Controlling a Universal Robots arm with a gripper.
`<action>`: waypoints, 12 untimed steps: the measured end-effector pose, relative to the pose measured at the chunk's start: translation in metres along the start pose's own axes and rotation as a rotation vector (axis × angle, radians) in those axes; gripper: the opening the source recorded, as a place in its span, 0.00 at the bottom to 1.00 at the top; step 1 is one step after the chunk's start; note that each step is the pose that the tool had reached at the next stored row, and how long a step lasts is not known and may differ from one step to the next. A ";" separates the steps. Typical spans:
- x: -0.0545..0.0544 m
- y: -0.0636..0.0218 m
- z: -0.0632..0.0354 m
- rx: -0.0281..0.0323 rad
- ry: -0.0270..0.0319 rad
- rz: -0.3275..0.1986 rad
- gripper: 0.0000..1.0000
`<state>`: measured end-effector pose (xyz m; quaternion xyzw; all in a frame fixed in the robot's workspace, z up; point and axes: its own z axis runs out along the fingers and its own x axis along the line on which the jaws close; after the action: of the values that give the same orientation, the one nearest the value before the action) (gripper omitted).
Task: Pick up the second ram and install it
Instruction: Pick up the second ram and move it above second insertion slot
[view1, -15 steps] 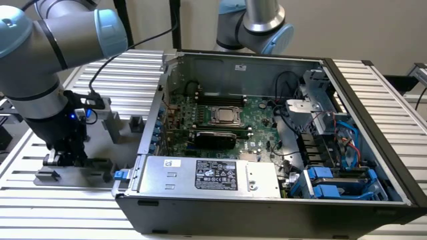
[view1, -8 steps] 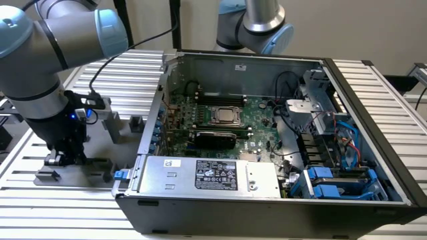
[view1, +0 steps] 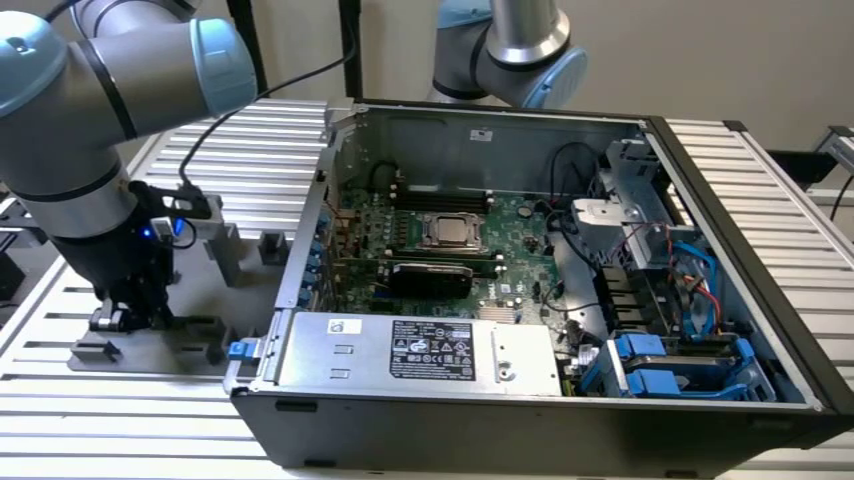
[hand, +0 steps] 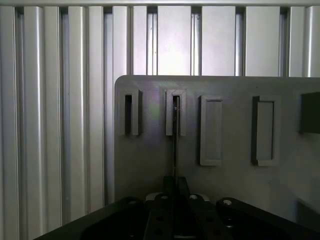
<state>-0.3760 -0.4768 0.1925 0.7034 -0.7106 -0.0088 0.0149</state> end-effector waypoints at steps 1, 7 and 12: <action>0.000 0.0000 0.0000 0.0000 0.0000 0.002 0.14; 0.000 -0.0001 0.0000 -0.0001 -0.0003 0.010 0.14; 0.000 -0.0001 0.0000 0.0000 -0.0004 0.011 0.14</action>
<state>-0.3758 -0.4768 0.1925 0.6996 -0.7143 -0.0088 0.0148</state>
